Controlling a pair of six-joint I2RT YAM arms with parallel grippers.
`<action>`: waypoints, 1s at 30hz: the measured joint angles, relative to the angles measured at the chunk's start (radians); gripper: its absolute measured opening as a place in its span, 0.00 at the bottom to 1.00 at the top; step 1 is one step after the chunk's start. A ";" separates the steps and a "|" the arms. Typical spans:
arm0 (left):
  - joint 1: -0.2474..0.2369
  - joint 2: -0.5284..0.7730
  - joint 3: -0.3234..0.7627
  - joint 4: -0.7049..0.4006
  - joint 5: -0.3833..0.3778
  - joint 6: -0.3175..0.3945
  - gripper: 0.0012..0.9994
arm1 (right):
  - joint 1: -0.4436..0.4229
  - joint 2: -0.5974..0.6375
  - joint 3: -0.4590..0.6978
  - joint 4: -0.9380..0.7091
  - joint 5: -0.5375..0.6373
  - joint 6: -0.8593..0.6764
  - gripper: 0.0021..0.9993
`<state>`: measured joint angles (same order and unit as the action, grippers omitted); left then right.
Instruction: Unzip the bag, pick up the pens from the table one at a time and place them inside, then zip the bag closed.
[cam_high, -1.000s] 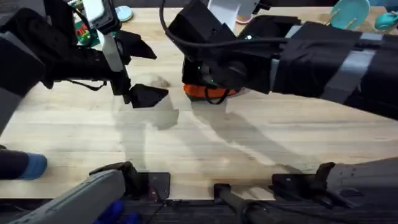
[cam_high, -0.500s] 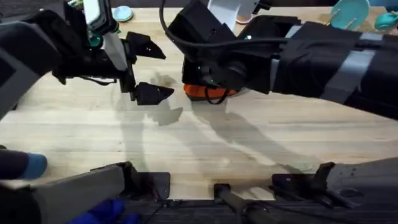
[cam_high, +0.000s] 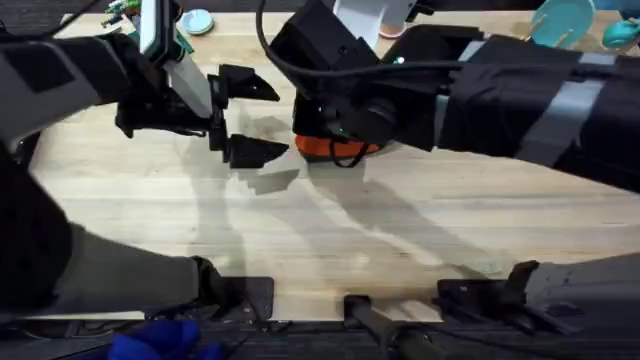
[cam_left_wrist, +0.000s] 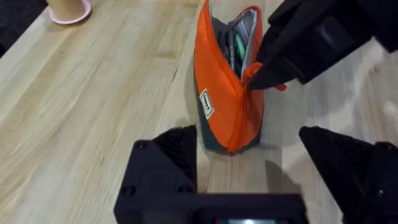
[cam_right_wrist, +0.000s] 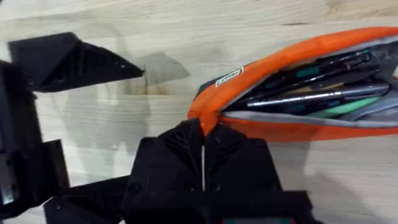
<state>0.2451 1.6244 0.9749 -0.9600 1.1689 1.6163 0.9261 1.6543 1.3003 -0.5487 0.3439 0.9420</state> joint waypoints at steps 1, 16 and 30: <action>0.000 0.014 0.000 0.001 0.010 0.008 0.99 | 0.000 0.000 0.000 0.000 0.000 0.000 0.03; -0.014 0.150 0.000 0.082 0.077 0.050 0.99 | 0.000 0.000 0.000 0.015 0.000 -0.012 0.03; -0.144 0.169 0.000 0.183 0.093 0.053 0.99 | 0.000 0.000 0.000 0.017 0.000 -0.015 0.03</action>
<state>0.1008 1.7935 0.9749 -0.7773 1.2617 1.6690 0.9262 1.6543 1.3003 -0.5320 0.3439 0.9268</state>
